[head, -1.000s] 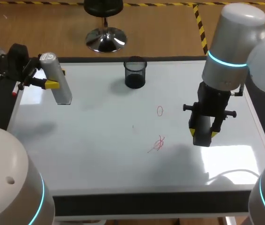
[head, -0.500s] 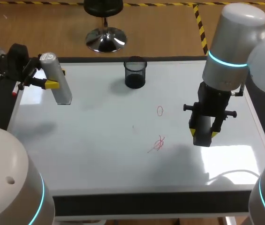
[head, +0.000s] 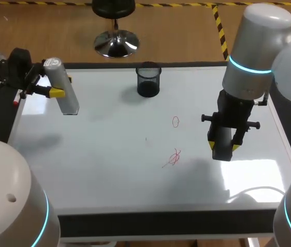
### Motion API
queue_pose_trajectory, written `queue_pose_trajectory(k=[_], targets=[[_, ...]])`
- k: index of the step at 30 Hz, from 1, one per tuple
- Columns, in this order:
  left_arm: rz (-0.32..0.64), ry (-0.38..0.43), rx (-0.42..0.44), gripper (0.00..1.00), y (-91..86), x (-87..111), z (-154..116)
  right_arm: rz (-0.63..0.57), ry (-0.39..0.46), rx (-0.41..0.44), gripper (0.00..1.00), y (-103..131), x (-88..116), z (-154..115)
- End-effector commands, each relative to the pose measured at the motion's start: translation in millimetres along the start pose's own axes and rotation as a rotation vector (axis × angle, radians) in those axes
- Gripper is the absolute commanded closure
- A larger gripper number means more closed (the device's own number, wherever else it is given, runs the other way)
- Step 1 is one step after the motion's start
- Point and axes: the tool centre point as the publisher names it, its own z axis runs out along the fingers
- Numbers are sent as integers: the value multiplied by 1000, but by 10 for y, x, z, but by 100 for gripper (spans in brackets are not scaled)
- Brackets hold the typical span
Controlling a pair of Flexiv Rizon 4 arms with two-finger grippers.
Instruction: Pick up the inspection probe, press it on each red-marked spot on the whiteboard one by one, put down the probe, pick up the eraser, and wipe off all the red marks.
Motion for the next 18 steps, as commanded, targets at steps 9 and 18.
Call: queue_pose_trajectory(k=[9,18], targets=[[-11,3,-15,100,190,273,64,-2,4,-2,100,-8,-15,-3],[26,9,6,100,139,523,242,-2,4,-2,100,-8,-15,-3]])
